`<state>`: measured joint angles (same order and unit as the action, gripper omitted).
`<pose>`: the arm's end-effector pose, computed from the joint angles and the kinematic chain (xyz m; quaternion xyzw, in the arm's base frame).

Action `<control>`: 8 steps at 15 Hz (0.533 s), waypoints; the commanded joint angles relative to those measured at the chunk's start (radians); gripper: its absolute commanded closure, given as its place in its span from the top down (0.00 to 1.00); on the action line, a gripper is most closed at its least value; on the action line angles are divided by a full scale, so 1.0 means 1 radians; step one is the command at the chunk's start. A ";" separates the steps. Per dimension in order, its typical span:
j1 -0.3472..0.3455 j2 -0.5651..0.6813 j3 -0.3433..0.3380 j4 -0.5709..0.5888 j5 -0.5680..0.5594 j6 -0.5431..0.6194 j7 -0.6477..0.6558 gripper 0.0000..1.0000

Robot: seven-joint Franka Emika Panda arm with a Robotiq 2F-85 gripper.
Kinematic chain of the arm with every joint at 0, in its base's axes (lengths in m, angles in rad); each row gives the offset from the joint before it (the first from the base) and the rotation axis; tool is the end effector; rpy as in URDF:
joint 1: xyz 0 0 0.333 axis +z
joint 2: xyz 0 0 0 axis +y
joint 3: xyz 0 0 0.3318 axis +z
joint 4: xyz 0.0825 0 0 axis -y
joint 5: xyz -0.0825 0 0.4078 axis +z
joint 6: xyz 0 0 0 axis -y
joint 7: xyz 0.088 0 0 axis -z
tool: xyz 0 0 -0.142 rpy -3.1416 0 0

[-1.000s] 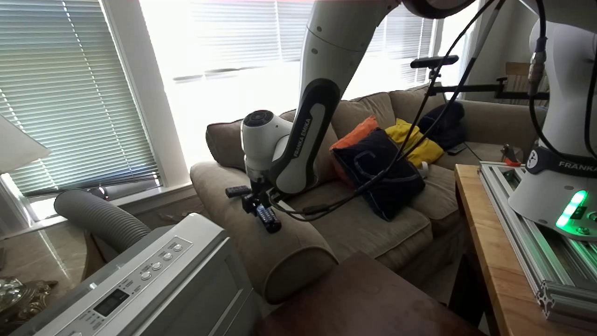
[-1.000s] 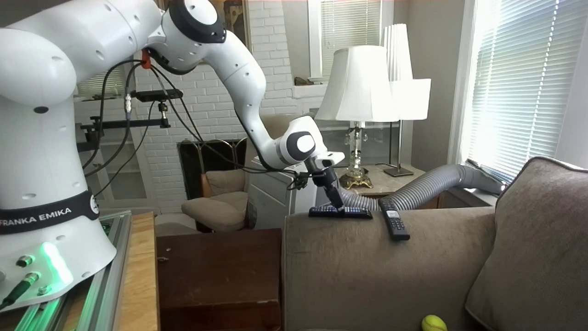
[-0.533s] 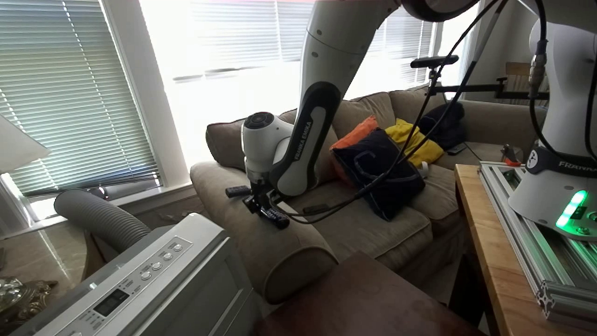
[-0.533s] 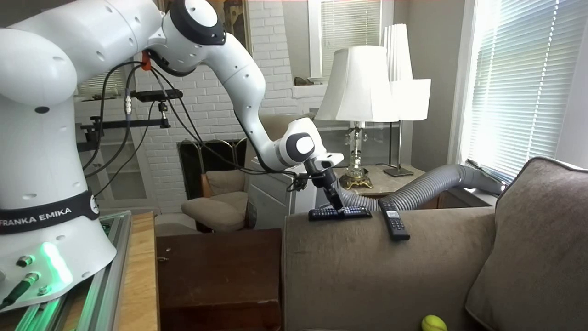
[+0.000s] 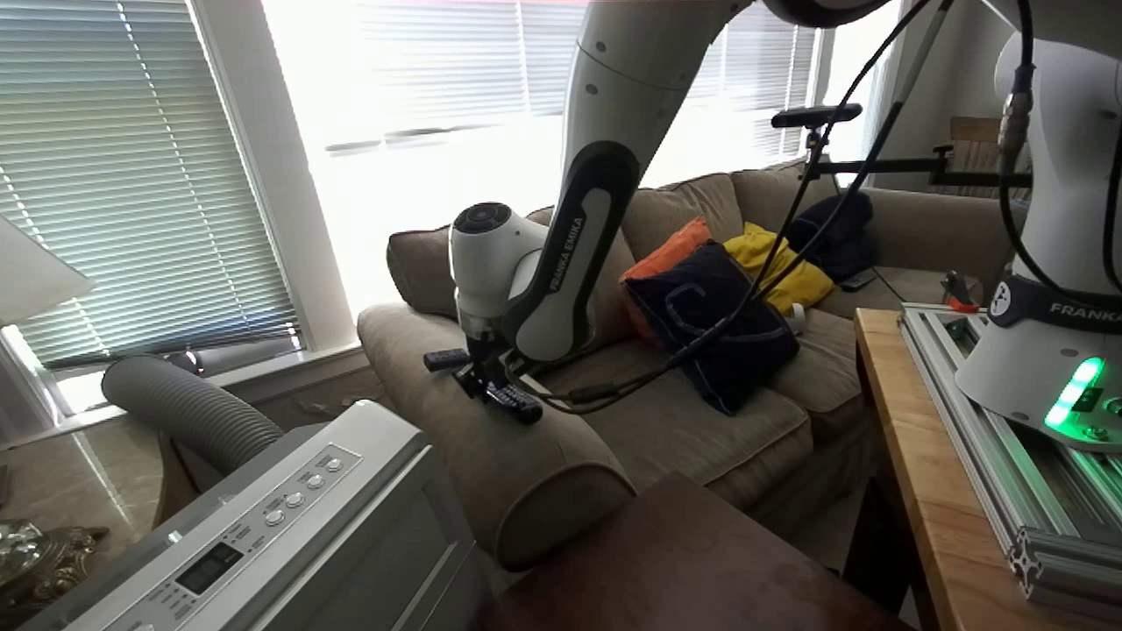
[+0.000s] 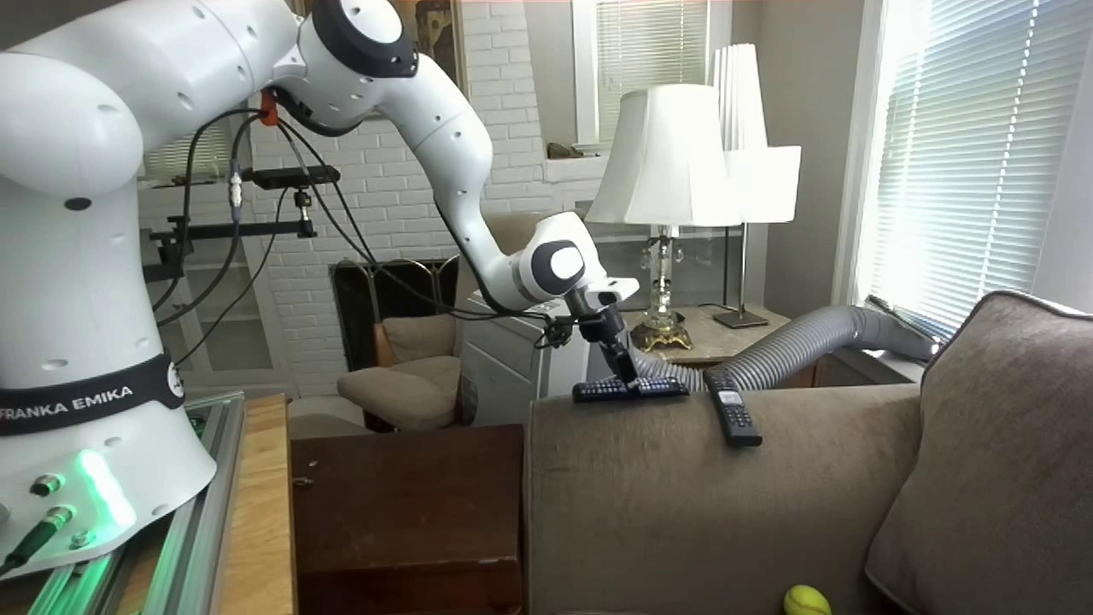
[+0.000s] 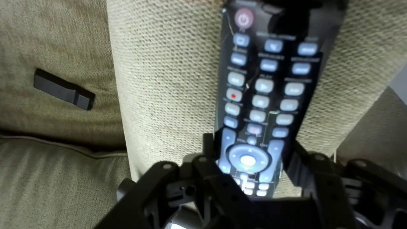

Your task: Remove the black remote from the table, put it on the armrest of the sofa, remove the bigger remote from the armrest and put it on the table

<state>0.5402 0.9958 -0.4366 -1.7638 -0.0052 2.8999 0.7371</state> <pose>0.6804 0.0807 0.0205 0.9592 -0.1976 0.1680 0.1124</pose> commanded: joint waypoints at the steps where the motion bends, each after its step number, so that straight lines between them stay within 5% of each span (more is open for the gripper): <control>1: -0.019 -0.150 0.053 -0.106 -0.065 -0.067 -0.157 0.28; 8: -0.033 -0.426 0.092 -0.348 -0.233 -0.079 -0.444 0.28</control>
<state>0.5397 0.7395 -0.3791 -1.9521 -0.1506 2.8200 0.4087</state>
